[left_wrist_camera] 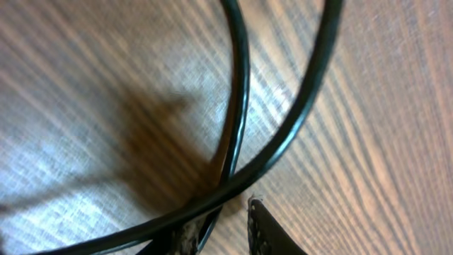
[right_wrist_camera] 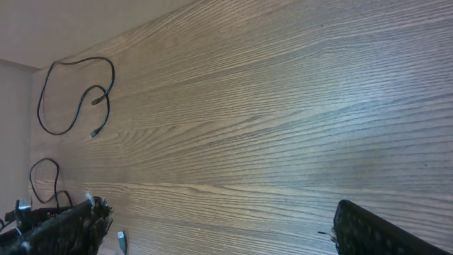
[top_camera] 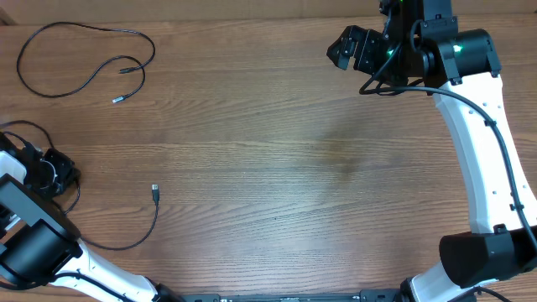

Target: Untangle cables

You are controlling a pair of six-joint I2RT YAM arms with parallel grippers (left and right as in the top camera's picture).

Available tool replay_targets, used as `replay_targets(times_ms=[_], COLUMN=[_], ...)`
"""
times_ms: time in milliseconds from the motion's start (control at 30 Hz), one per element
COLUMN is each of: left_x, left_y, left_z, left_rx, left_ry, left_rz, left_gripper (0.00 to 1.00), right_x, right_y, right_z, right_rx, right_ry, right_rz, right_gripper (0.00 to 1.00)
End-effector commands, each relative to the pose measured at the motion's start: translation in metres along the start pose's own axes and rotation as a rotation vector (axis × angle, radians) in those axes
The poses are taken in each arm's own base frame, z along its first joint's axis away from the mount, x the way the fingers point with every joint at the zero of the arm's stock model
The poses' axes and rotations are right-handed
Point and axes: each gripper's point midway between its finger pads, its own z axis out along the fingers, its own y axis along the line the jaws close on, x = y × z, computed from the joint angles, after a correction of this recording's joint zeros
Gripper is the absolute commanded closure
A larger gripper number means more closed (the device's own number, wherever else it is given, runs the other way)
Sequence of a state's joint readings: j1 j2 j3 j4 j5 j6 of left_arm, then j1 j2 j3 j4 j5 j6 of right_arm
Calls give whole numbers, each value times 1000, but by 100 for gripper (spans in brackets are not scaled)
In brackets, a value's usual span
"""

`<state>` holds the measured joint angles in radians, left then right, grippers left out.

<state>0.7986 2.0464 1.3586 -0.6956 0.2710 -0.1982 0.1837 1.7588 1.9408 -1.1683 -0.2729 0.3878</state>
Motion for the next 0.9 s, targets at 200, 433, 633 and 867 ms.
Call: replay_targets(times_ms=[200, 433, 633, 867], left_x=[-1, -44, -69, -52], left_y=[-40, -70, -91, -99], left_z=[28, -12, -70, -102], left_rx=[170, 228, 233, 239], left_ry=[1, -80, -89, 9], left_rz=[89, 127, 89, 40], left_gripper=[85, 81, 71, 20], right_x=[-3, -3, -3, -3], right_y=[4, 4, 4, 4], right_z=[-13, -13, -13, -13], right_rx=[-7, -7, -7, -7], right_ry=[-34, -34, -34, -34], right_rz=[-16, -16, -16, -16], right_gripper=[0, 0, 0, 0])
